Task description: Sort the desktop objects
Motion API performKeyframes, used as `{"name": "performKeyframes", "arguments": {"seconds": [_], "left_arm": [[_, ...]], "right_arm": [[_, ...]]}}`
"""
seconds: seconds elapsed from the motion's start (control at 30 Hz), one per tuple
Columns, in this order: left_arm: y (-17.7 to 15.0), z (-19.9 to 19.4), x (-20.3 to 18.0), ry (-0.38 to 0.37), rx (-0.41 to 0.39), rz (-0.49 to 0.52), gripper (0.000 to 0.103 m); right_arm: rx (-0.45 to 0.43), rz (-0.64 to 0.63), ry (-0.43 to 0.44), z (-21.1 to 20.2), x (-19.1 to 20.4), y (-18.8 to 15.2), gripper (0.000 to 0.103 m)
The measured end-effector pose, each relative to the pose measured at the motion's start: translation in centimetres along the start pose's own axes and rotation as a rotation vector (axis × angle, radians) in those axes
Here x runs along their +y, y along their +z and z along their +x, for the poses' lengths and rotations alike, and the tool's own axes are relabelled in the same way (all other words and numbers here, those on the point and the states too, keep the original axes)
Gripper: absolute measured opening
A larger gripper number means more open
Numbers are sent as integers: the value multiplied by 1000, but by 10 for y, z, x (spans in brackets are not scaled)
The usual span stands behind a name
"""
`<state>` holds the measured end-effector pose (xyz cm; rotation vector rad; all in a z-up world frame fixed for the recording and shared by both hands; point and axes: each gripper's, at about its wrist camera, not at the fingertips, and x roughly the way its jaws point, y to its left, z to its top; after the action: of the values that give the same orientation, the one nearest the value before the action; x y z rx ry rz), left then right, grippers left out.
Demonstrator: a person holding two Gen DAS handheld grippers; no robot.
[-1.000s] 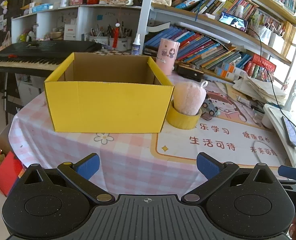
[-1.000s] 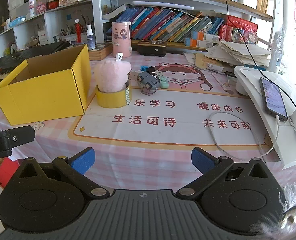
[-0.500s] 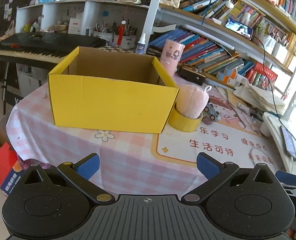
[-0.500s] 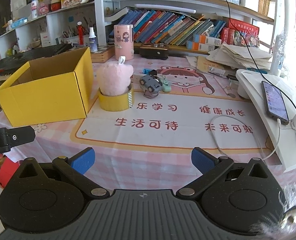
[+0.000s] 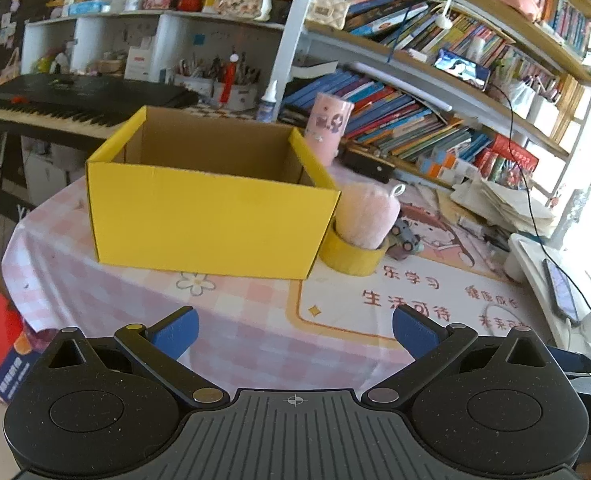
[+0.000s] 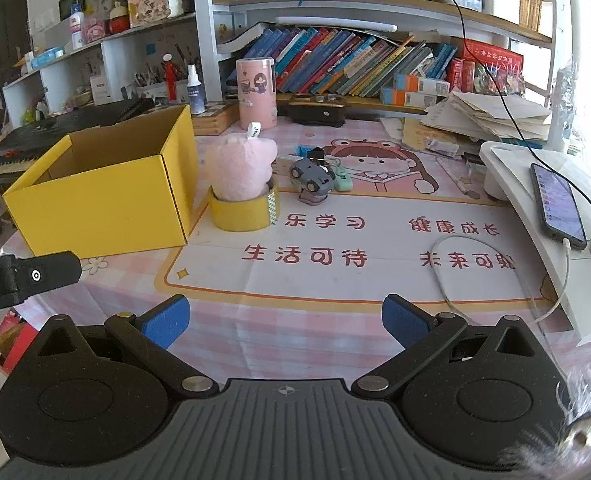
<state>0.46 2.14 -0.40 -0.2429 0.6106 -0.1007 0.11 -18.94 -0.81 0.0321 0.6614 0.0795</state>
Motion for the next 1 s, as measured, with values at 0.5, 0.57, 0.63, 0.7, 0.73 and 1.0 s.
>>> {"name": "performKeyframes", "arguments": {"seconds": [0.5,0.57,0.63,0.7,0.73,1.0], "left_arm": [[2,-8,-5,-80,-32,11,103],[2,-8,-4,-69,-31,8,103],[2,-9,-3,-64,-34,3,103],[1,-10,-1,-70,-35,-7,103],[1,-10,0,-74,-35,-13,103],[1,-11,5,-176,-39,-35,103]], "right_arm": [[-4,-15,-16,-2,2,0,103],[-5,-15,-16,-2,2,0,103],[-6,-14,-17,-3,2,0,103],[-11,-12,-18,-5,2,0,103],[-12,-13,-19,-6,2,0,103],[-45,-13,-2,-12,1,2,103]]}}
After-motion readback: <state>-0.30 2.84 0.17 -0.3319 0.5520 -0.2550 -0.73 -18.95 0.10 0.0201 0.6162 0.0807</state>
